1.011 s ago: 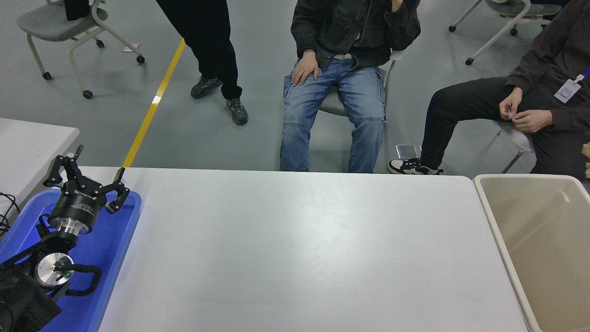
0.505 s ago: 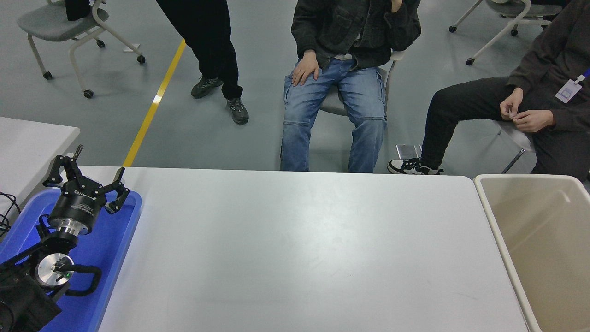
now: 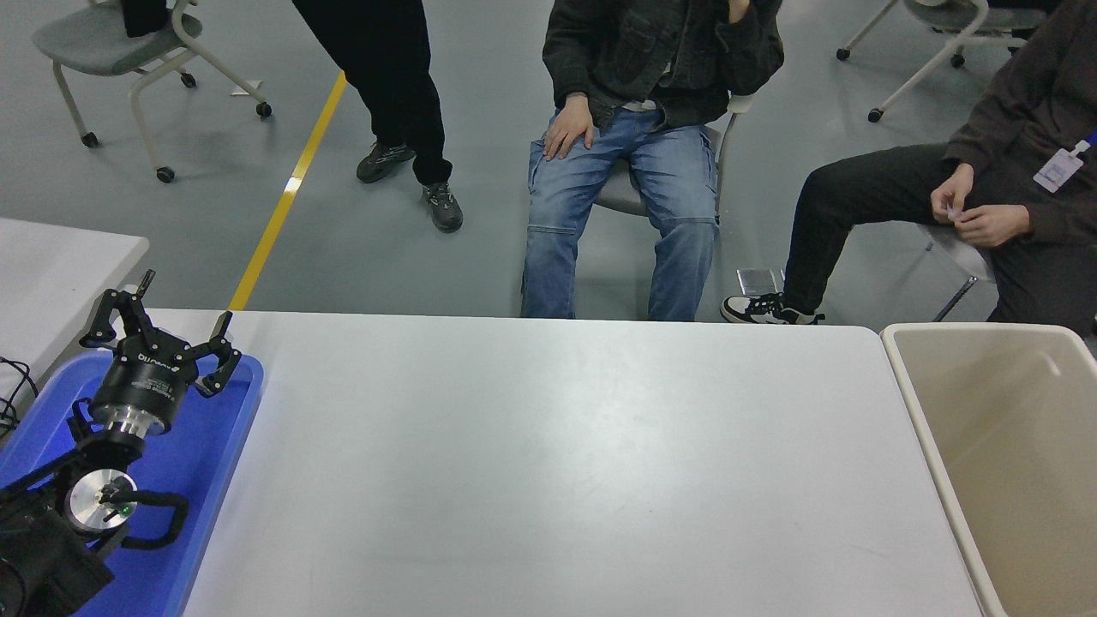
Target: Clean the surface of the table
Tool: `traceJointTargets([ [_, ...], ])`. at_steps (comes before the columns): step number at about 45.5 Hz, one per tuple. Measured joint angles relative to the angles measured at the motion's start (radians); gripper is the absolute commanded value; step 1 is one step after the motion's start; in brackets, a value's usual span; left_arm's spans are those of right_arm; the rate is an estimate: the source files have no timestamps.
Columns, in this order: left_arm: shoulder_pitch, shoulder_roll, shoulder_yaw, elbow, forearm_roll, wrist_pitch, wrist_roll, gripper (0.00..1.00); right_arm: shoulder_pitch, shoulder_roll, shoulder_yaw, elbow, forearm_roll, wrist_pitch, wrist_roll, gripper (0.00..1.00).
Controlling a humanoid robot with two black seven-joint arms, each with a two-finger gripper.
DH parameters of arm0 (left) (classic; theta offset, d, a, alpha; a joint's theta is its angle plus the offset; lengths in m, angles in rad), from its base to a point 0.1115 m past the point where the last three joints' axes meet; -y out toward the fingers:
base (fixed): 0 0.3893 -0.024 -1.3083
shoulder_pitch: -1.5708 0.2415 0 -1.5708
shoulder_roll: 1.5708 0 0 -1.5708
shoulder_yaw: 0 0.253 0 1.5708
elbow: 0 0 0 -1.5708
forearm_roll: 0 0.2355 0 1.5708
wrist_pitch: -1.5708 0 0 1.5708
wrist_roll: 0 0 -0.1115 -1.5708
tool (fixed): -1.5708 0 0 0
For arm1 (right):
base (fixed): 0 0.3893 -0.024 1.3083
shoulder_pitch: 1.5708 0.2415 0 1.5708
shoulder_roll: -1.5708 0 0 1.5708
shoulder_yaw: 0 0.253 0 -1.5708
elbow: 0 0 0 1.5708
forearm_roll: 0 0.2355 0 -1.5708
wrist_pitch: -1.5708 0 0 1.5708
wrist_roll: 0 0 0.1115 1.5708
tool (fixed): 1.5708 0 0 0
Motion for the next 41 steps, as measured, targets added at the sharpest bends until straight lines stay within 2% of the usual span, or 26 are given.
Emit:
traceJointTargets([
  [14,0.000,0.000,0.000,0.000,0.000,0.000,0.000,1.00,-0.059,0.197,0.025,-0.274,0.001,0.059,-0.003,0.00],
  [27,0.000,0.000,0.000,0.000,0.000,0.000,0.000,1.00,-0.067,0.331,0.028,-0.411,-0.017,0.062,-0.028,0.00],
  [41,0.000,0.000,0.000,0.000,0.000,0.000,0.000,1.00,-0.060,0.426,0.030,-0.472,-0.023,0.034,-0.079,0.00],
])
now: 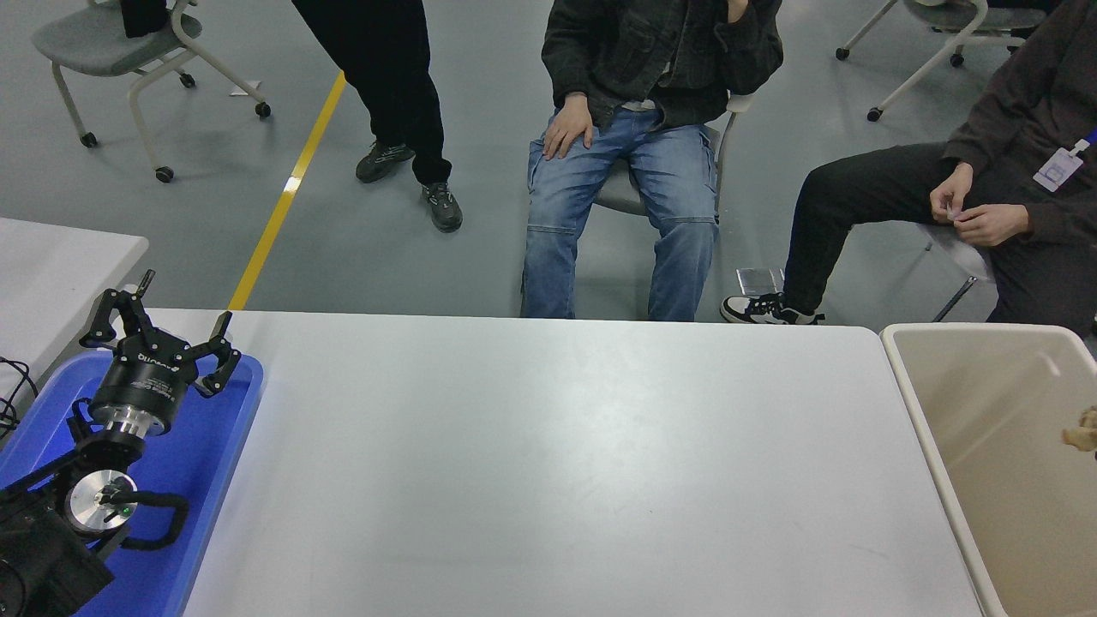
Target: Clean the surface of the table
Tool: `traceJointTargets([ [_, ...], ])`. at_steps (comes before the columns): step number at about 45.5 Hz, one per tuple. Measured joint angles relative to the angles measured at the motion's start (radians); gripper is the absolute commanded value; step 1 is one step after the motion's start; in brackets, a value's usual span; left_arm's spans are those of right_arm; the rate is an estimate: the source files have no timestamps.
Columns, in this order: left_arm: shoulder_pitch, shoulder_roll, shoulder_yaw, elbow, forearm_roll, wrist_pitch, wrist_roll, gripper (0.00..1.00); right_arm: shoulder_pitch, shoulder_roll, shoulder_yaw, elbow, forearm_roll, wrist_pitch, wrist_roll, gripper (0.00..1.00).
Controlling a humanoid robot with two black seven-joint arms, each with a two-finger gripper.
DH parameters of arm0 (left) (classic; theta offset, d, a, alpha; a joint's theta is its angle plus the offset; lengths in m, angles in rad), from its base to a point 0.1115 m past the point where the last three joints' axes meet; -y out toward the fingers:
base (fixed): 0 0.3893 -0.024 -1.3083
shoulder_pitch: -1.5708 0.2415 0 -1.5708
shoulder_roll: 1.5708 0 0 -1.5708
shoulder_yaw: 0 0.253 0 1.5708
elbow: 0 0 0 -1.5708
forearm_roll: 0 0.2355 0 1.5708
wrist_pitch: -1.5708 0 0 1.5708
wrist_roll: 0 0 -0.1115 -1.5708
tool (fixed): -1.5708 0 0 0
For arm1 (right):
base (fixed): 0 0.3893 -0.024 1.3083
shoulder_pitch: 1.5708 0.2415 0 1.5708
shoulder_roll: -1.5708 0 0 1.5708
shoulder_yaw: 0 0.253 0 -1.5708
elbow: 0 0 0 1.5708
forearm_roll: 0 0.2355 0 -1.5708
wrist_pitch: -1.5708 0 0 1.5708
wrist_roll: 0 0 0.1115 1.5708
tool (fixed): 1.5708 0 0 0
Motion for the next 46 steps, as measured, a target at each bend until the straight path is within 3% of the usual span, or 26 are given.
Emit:
traceJointTargets([
  [16,0.000,0.000,0.000,0.000,0.000,0.000,0.000,1.00,0.011,0.028,-0.015,-0.015,-0.016,-0.014,-0.015,0.01],
  [18,0.000,0.000,0.000,0.000,0.000,0.000,0.000,1.00,0.012,0.030,-0.015,-0.016,-0.017,-0.015,-0.016,0.19],
  [21,0.000,0.000,0.000,0.000,0.000,0.000,0.000,1.00,0.015,0.031,-0.016,-0.017,-0.018,-0.017,-0.017,0.54],
  [28,0.000,0.000,0.000,0.000,0.000,0.000,0.000,1.00,0.019,0.033,-0.013,-0.019,-0.019,-0.018,-0.018,0.89],
  [32,0.000,0.000,0.000,0.000,0.000,0.000,0.000,1.00,0.020,0.033,-0.010,-0.019,-0.019,-0.018,-0.019,0.98],
  [46,0.000,0.000,0.000,0.000,0.000,0.000,0.000,1.00,0.026,0.029,-0.006,-0.020,-0.019,-0.018,-0.020,0.98],
])
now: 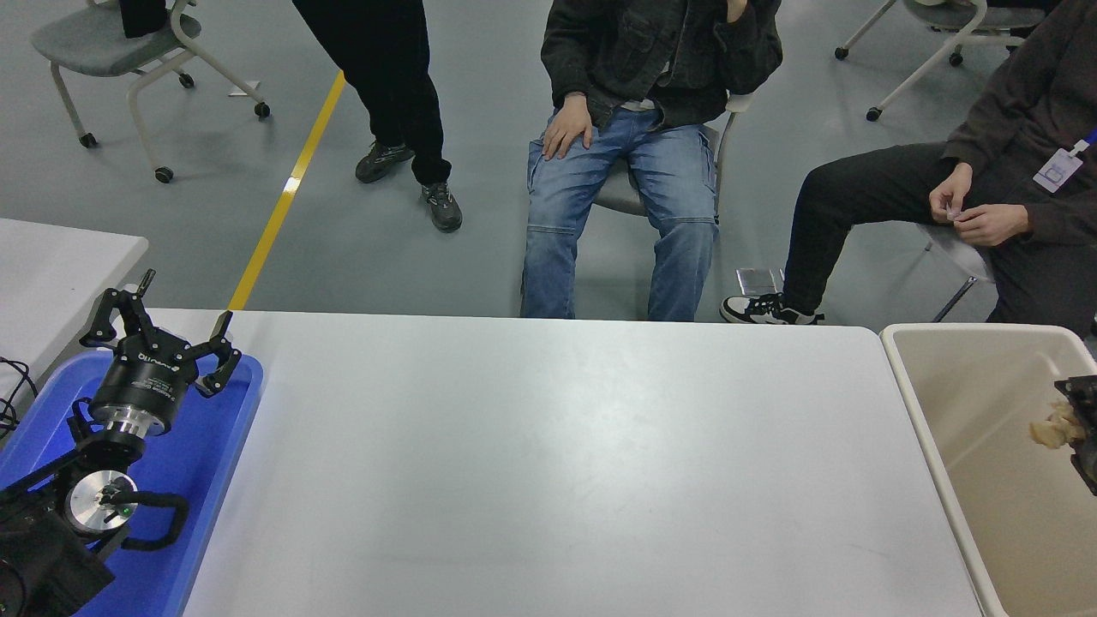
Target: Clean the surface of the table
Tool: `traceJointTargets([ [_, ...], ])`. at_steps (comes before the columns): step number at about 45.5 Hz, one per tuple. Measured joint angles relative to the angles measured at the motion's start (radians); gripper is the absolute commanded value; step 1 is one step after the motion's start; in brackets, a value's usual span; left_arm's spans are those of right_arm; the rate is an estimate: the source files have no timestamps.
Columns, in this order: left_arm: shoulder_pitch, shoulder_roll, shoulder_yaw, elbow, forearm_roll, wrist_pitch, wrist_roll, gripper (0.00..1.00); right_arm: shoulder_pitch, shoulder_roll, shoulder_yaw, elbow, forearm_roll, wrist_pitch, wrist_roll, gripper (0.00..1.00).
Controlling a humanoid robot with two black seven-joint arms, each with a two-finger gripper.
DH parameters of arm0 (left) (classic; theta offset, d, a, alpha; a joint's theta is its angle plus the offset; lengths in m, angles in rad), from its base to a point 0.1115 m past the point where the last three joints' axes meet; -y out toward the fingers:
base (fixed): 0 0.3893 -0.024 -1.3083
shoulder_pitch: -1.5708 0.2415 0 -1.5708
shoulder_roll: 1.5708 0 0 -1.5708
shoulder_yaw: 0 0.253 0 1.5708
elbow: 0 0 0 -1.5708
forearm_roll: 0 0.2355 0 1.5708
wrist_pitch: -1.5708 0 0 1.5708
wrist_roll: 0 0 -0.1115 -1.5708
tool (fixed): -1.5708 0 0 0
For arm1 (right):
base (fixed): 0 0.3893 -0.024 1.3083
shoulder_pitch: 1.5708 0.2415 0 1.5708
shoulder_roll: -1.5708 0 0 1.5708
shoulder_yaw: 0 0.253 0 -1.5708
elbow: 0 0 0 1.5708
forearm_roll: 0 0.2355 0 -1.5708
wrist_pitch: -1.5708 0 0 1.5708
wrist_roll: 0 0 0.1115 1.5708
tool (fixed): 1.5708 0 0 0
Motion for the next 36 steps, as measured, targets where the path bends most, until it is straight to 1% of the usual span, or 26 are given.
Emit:
traceJointTargets([
  [36,0.000,0.000,0.000,0.000,0.000,0.000,0.000,1.00,0.008,-0.005,-0.001,-0.001,0.000,0.000,-0.005,0.98],
])
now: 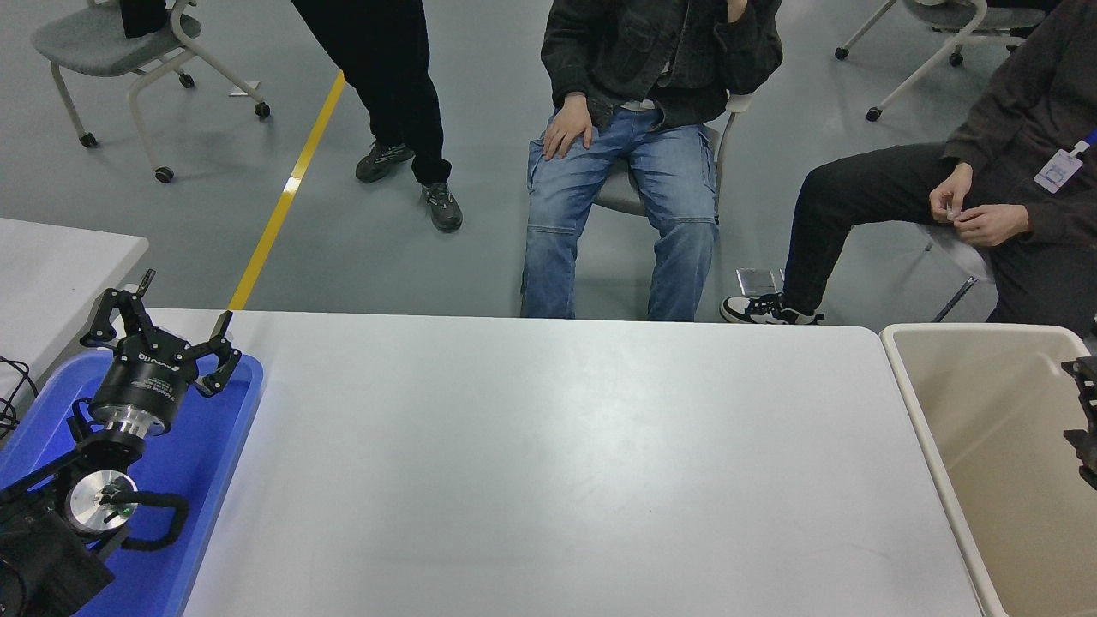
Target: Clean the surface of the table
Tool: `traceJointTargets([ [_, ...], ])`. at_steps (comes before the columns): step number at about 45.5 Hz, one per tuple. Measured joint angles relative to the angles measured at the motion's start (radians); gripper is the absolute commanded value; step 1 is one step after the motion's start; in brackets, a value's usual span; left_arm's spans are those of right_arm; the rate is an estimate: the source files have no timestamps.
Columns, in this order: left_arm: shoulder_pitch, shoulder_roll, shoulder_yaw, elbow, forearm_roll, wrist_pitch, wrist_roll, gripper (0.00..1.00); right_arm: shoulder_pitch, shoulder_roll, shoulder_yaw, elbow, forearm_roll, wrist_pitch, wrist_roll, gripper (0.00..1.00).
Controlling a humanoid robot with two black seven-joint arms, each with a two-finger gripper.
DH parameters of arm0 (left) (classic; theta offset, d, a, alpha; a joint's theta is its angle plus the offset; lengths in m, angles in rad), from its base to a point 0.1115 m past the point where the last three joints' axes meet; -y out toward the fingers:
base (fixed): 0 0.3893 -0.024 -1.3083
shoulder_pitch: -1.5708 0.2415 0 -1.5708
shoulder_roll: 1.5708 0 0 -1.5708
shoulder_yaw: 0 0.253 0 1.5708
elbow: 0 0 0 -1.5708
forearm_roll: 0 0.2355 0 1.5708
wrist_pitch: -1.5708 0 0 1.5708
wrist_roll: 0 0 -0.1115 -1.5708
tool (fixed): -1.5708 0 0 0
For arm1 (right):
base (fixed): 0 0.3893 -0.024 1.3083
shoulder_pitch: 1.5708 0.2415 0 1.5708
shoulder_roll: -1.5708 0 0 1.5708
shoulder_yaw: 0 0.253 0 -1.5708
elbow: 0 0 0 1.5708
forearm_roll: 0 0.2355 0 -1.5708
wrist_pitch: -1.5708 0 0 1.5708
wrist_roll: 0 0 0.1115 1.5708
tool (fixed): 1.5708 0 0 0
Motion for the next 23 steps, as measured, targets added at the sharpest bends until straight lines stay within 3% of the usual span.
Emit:
traceJointTargets([
  [23,0.000,0.000,0.000,0.000,0.000,0.000,0.000,1.00,0.003,-0.021,0.021,-0.020,0.013,0.019,-0.008,0.98],
])
